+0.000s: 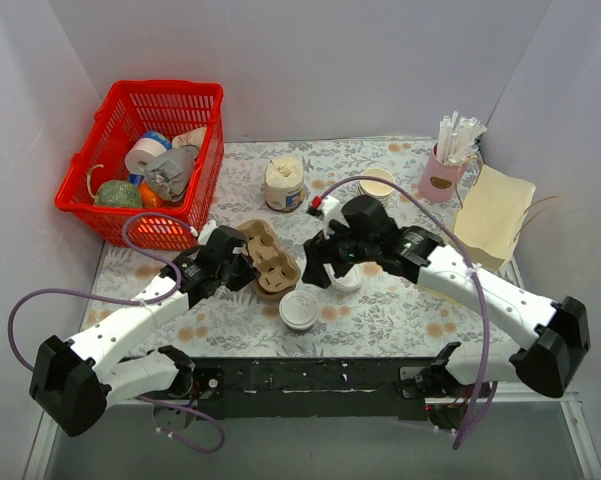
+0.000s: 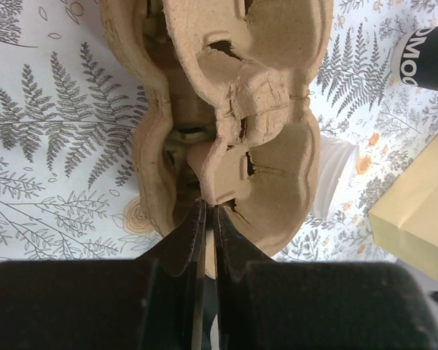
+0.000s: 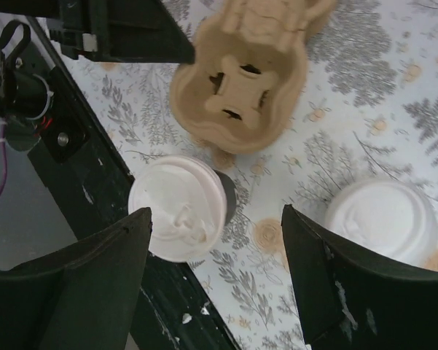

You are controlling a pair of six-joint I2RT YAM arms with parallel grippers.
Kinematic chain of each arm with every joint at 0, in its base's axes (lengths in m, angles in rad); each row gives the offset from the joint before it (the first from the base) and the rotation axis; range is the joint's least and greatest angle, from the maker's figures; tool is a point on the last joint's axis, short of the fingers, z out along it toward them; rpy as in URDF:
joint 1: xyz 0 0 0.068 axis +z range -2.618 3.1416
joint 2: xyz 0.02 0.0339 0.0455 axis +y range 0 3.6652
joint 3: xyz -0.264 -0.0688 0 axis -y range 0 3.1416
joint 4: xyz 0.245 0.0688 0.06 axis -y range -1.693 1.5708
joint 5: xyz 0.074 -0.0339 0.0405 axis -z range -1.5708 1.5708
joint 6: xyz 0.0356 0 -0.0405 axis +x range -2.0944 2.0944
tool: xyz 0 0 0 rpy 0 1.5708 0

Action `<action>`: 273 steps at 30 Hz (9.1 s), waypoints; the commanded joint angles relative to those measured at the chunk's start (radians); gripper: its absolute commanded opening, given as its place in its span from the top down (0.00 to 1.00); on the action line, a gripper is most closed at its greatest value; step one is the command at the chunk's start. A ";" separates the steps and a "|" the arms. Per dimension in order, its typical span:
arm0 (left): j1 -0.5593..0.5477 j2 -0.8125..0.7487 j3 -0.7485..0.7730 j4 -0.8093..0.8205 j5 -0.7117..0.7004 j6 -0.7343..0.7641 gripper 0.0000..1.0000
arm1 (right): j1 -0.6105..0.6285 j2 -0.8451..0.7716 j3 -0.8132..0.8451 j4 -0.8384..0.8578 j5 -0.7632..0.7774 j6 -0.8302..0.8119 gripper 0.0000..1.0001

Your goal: Pack the takeout coffee

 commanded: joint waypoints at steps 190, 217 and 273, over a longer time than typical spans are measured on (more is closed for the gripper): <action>0.005 -0.787 -0.069 -0.585 -0.156 -0.279 0.02 | 0.192 0.341 -0.110 0.054 0.661 -0.055 0.24; 0.007 -0.778 -0.069 -0.596 -0.166 -0.293 0.02 | -0.007 0.465 -0.043 0.129 0.821 -0.059 0.27; 0.005 -0.776 -0.069 -0.553 -0.148 -0.246 0.02 | -0.886 0.148 0.510 -0.345 0.577 0.164 0.12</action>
